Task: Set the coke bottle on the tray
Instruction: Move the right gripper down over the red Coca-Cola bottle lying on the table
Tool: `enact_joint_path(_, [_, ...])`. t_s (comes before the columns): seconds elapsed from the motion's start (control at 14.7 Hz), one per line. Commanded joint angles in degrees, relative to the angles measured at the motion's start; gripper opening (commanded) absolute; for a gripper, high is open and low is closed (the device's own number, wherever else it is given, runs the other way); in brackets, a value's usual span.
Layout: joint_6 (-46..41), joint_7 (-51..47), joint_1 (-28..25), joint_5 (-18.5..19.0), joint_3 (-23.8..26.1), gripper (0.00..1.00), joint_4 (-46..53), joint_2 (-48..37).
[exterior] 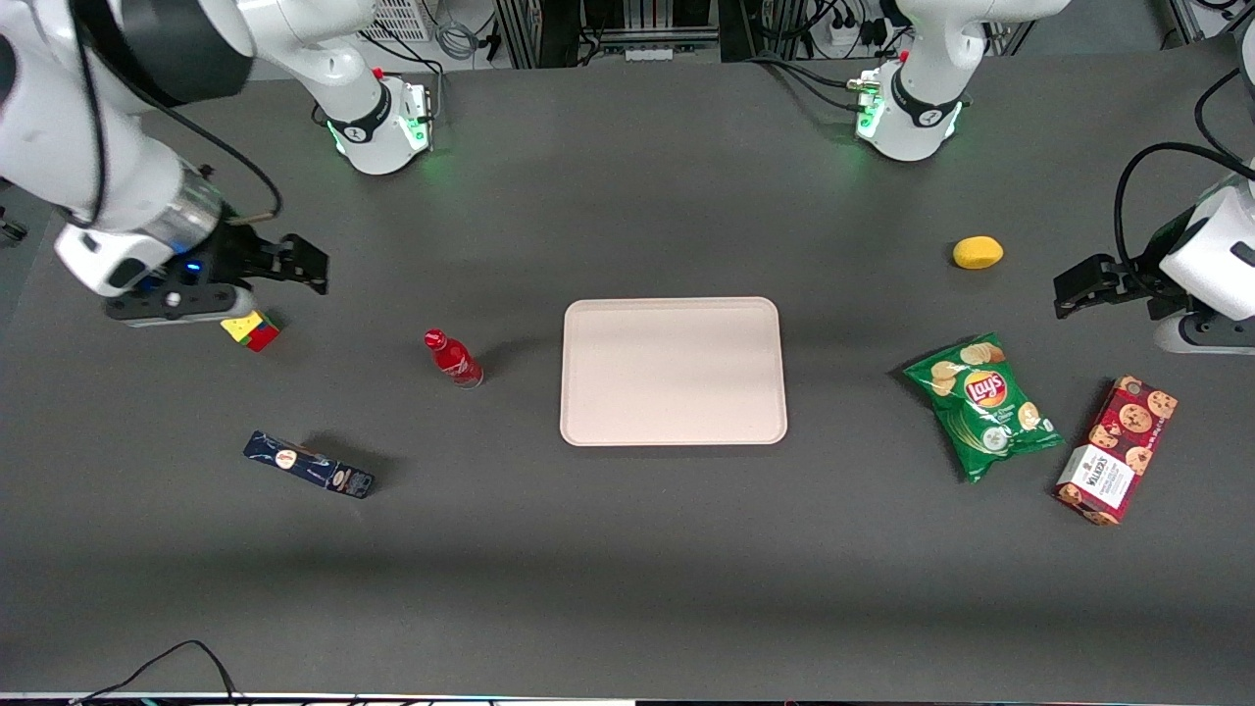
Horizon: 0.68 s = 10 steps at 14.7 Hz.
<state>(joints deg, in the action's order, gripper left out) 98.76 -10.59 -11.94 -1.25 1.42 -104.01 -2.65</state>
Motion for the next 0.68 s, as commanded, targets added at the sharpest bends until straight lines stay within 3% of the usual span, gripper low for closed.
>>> enact_joint_path(0.0, [6.6,-5.0,0.1,-1.6,4.4,1.00,-5.3,0.6])
enact_joint_path(0.41, [24.3,-8.1,0.1,-1.5,8.2,1.00,-18.6,1.5])
enact_joint_path(0.61, [27.4,-8.4,0.0,-1.4,8.3,1.00,-19.2,4.7])
